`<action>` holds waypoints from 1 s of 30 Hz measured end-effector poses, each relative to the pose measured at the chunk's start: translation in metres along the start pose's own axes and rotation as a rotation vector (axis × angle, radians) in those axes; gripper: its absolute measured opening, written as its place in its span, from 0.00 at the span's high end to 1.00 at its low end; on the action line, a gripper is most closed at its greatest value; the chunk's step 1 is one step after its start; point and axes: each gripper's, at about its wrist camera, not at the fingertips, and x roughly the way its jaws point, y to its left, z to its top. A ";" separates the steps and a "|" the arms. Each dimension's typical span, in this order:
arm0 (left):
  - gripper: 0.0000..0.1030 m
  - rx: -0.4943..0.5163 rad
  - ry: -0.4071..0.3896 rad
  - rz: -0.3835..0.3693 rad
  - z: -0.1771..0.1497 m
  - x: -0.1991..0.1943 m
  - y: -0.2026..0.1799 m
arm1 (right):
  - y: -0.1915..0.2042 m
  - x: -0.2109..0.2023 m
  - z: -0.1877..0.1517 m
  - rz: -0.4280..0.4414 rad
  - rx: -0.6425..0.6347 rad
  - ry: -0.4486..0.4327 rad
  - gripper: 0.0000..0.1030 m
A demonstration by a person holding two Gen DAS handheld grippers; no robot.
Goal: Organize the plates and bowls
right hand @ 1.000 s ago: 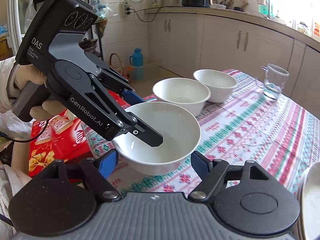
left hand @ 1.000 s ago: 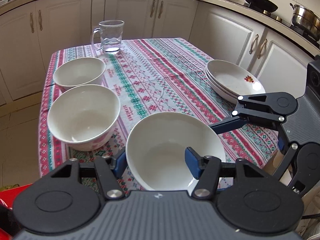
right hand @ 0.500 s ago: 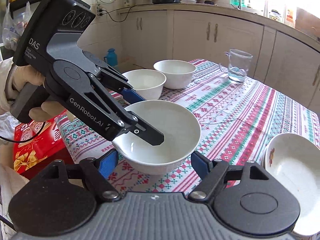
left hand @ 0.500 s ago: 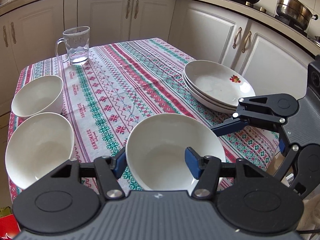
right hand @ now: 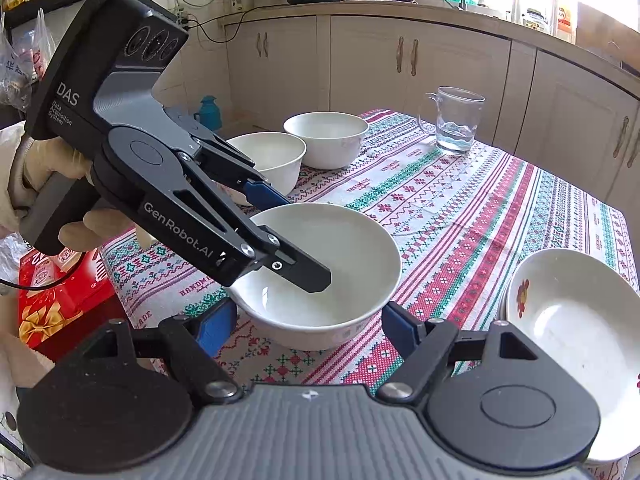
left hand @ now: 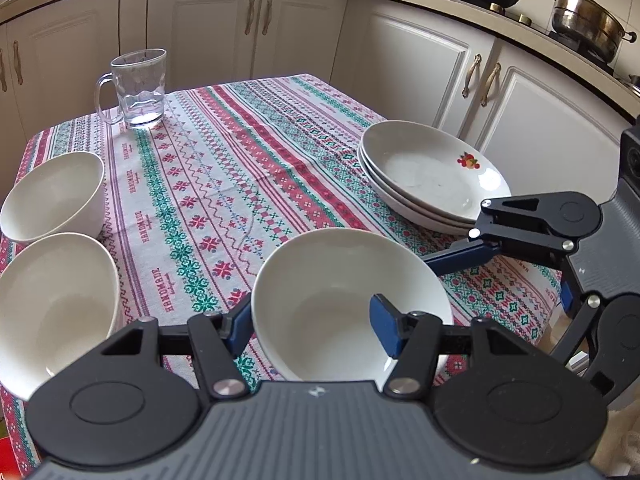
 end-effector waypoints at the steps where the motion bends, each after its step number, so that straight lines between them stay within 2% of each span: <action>1: 0.42 -0.002 -0.002 -0.002 0.000 0.000 0.000 | 0.000 0.000 0.000 -0.001 0.001 0.002 0.19; 11: 0.40 -0.005 -0.002 -0.002 -0.003 0.003 0.001 | 0.000 0.004 0.000 0.001 0.013 0.008 0.19; 12: 0.37 -0.006 -0.004 -0.007 -0.003 0.003 0.001 | -0.001 0.004 0.000 0.002 0.014 0.010 0.19; 14: 0.25 0.000 -0.023 -0.007 -0.005 0.001 0.000 | -0.002 0.004 0.000 0.026 0.024 0.003 0.12; 15: 0.18 0.009 -0.035 0.004 -0.005 -0.001 -0.001 | -0.002 0.002 0.000 0.034 0.031 -0.011 0.01; 21: 0.07 0.057 -0.104 0.057 -0.010 -0.020 -0.008 | -0.003 -0.003 0.003 0.035 0.051 -0.042 0.00; 25: 0.05 0.070 -0.169 0.124 -0.020 -0.041 -0.012 | -0.001 -0.006 0.004 -0.017 0.060 -0.033 0.00; 30: 0.05 0.074 -0.200 0.230 -0.035 -0.059 -0.013 | 0.001 -0.005 0.011 -0.155 0.085 0.015 0.00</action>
